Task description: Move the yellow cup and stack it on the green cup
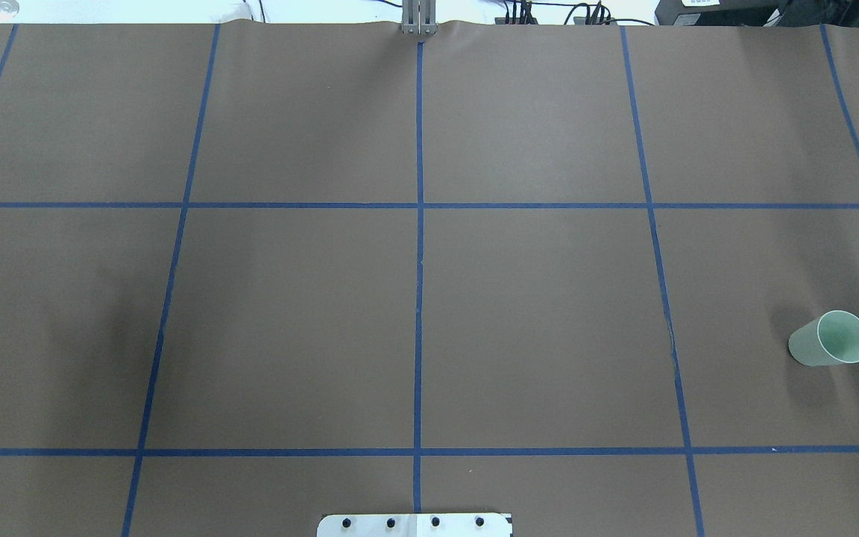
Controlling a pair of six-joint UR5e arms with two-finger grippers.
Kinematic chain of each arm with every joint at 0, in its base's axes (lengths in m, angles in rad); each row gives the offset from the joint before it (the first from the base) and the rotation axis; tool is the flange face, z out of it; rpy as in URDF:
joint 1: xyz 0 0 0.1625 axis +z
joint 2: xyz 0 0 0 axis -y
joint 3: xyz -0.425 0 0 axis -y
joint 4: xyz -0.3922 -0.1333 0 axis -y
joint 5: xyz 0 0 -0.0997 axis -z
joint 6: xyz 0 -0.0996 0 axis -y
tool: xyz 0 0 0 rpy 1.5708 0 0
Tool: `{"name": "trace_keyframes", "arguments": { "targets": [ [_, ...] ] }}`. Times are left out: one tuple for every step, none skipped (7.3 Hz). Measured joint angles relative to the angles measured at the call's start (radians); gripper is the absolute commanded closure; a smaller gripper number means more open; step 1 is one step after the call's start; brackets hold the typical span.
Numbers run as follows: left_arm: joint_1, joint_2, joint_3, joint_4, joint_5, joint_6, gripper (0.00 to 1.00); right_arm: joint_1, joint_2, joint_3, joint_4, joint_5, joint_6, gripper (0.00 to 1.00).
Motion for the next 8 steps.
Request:
{"name": "trace_keyframes", "arguments": {
  "targets": [
    [0.041,0.002,-0.038,0.086,0.077,-0.082,0.0,-0.001,0.0,0.001,0.0,0.001,0.0,0.0],
    [0.065,0.004,-0.096,0.218,0.144,-0.138,0.0,-0.001,0.001,0.004,0.001,0.0,0.0,0.0],
    [0.086,0.006,-0.135,0.339,0.206,-0.206,0.0,-0.001,0.003,0.01,0.001,0.0,-0.001,0.0],
    [0.119,0.011,-0.15,0.415,0.252,-0.302,0.0,-0.001,0.004,0.018,0.001,0.0,-0.001,0.0],
    [0.163,0.023,-0.15,0.474,0.297,-0.411,0.0,-0.001,0.005,0.024,0.004,0.0,-0.001,0.0],
    [0.214,0.046,-0.145,0.53,0.345,-0.542,0.0,-0.002,0.006,0.028,0.014,-0.002,0.0,0.0],
    [0.262,0.073,-0.14,0.593,0.391,-0.679,0.0,-0.005,0.006,0.03,0.029,-0.004,0.003,0.0],
    [0.306,0.102,-0.131,0.65,0.424,-0.809,0.0,-0.012,0.007,0.033,0.041,-0.006,0.015,0.0]
  ]
}}
